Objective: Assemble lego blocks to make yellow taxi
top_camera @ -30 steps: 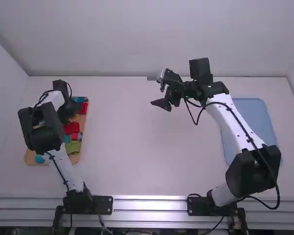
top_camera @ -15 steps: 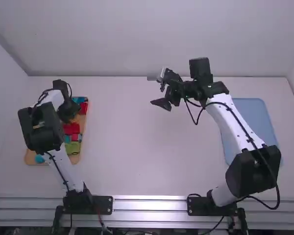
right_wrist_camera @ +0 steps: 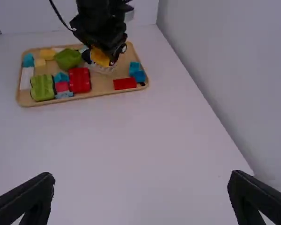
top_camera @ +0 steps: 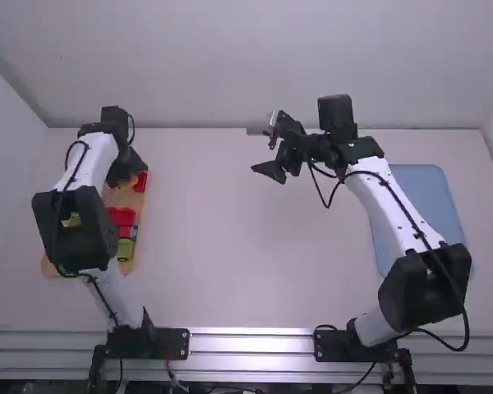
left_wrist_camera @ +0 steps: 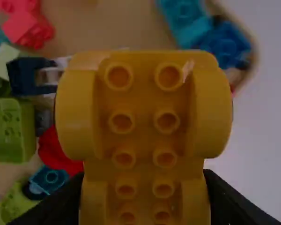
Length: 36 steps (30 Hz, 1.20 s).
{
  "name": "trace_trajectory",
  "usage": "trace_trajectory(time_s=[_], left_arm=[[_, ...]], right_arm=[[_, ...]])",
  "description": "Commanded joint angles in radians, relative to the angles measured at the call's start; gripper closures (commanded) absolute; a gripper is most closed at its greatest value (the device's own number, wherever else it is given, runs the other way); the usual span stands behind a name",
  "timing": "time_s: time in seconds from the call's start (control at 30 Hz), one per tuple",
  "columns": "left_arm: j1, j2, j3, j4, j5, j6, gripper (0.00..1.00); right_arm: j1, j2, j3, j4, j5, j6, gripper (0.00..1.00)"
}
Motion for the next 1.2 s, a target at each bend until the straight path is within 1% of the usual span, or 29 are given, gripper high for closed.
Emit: trace_trajectory(time_s=[0.0, 0.07, 0.1, 0.13, 0.17, 0.2, 0.27, 0.3, 0.37, 0.43, 0.5, 0.6, 0.7, 0.83, 1.0, 1.1, 1.17], left_arm=[[-0.089, -0.100, -0.114, 0.058, 0.005, 0.137, 0.79], [-0.142, -0.156, -0.201, 0.134, 0.084, 0.288, 0.79], [-0.184, -0.193, -0.257, 0.172, 0.150, 0.407, 0.76], [-0.196, -0.201, -0.270, 0.179, 0.167, 0.438, 0.76], [-0.249, -0.231, -0.321, 0.203, 0.224, 0.547, 0.79], [-0.278, -0.240, -0.341, 0.209, 0.241, 0.592, 0.79], [-0.322, -0.244, -0.364, 0.205, 0.266, 0.655, 0.79], [-0.365, -0.242, -0.375, 0.184, 0.293, 0.729, 0.81], [-0.421, -0.238, -0.383, 0.148, 0.334, 0.840, 0.87], [-0.489, -0.230, -0.387, 0.126, 0.391, 0.969, 0.97], [-0.534, -0.223, -0.388, 0.125, 0.410, 1.056, 0.98], [-0.619, -0.211, -0.389, 0.117, 0.444, 1.227, 0.98], [-0.671, -0.193, -0.389, 0.128, 0.439, 1.284, 0.98], [-0.713, -0.145, -0.389, 0.175, 0.432, 1.305, 0.98], [-0.717, -0.077, -0.389, 0.192, 0.478, 1.387, 0.98], [-0.720, -0.046, -0.389, 0.205, 0.497, 1.424, 0.98], [-0.720, -0.024, -0.389, 0.219, 0.500, 1.459, 0.98]], right_arm=[[-0.004, 0.009, 0.032, 0.002, -0.012, 0.048, 0.01], [-0.004, 0.009, 0.032, -0.002, -0.012, 0.048, 0.01], [-0.004, 0.009, 0.032, -0.003, -0.012, 0.048, 0.01], [-0.004, 0.009, 0.032, -0.003, -0.012, 0.048, 0.01], [-0.002, 0.008, 0.032, -0.003, -0.013, 0.048, 0.01], [-0.002, 0.008, 0.032, -0.002, -0.013, 0.048, 0.01], [-0.005, 0.007, 0.032, -0.001, -0.013, 0.048, 0.01], [-0.006, 0.006, 0.032, -0.001, -0.013, 0.048, 0.01], [-0.015, 0.005, 0.033, -0.002, -0.013, 0.049, 0.01], [-0.025, 0.001, 0.033, -0.003, -0.014, 0.049, 0.01], [-0.031, -0.001, 0.033, -0.007, -0.024, 0.049, 0.01], [-0.046, -0.007, 0.033, -0.015, -0.092, 0.048, 0.01], [-0.068, -0.016, 0.033, -0.061, -0.151, 0.003, 0.01], [-0.110, -0.039, 0.033, -0.211, -0.220, -0.183, 0.01], [-0.153, -0.061, 0.033, -0.377, -0.295, -0.391, 0.01], [-0.170, -0.068, 0.033, -0.423, -0.307, -0.433, 0.01], [-0.176, -0.067, 0.033, -0.426, -0.314, -0.432, 0.01]])
